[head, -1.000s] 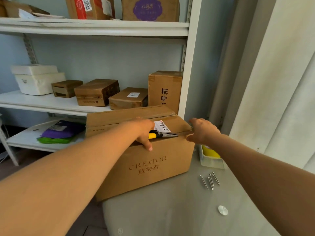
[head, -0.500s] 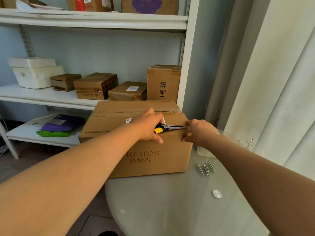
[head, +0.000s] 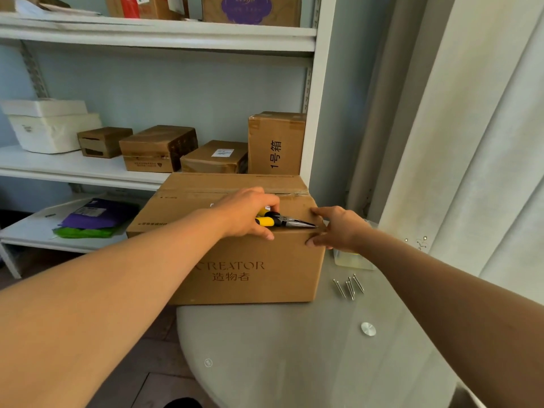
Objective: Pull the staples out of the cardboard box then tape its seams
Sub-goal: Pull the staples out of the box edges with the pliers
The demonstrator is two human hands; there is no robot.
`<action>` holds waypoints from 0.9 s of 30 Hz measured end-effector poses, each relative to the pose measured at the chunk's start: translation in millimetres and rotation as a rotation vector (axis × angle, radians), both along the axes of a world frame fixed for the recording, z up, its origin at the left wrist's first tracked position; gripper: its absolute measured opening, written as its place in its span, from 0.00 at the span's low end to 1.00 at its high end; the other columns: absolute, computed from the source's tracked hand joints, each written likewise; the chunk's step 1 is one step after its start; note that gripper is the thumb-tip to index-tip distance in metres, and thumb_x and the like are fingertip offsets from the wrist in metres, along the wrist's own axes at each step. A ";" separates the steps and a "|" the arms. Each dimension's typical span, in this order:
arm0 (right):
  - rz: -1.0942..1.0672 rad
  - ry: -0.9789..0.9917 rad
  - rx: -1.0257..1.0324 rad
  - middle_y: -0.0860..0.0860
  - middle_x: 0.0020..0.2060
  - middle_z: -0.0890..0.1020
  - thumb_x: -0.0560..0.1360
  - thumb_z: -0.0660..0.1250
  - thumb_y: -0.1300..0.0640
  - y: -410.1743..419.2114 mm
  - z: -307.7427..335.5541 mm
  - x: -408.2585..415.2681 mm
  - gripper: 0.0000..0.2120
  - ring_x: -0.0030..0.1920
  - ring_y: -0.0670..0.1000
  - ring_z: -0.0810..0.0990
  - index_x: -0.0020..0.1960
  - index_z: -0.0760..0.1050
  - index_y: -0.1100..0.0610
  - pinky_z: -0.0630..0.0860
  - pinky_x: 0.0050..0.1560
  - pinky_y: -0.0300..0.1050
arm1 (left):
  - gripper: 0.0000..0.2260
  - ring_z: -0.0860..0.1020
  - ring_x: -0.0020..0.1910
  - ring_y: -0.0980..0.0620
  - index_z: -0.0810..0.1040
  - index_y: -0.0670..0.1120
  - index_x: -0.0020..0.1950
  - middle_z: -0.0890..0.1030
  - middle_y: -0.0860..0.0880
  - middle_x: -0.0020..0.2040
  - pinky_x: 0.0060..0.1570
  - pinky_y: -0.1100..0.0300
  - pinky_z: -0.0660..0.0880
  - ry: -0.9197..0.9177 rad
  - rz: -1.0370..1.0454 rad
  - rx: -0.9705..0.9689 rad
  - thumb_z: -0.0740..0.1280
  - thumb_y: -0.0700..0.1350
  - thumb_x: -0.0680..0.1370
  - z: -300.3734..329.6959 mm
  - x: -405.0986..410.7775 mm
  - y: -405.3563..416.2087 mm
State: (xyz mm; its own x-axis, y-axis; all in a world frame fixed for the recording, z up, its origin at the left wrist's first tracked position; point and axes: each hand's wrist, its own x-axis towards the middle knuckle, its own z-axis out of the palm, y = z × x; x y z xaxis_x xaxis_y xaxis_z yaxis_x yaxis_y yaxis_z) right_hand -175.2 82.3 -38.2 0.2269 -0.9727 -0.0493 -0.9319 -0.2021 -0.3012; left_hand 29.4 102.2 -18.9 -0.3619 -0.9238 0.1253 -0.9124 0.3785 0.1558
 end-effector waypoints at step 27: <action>-0.019 -0.023 0.003 0.48 0.57 0.78 0.69 0.75 0.47 -6.0 2.0 -5.1 0.37 0.34 0.45 0.83 0.74 0.62 0.46 0.77 0.56 0.50 | 0.25 0.68 0.59 0.50 0.70 0.56 0.67 0.70 0.49 0.57 0.59 0.52 0.68 -0.123 -0.083 -0.007 0.68 0.59 0.72 10.3 -0.5 -13.0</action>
State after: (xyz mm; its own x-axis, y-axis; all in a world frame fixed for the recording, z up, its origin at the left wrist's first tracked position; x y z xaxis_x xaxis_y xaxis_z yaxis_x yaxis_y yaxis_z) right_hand -180.3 76.2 -36.2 0.2091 -0.9767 -0.0472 -0.9284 -0.1832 -0.3232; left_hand 28.9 89.1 -8.6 -0.4496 -0.8895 0.0817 -0.8901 0.4538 0.0420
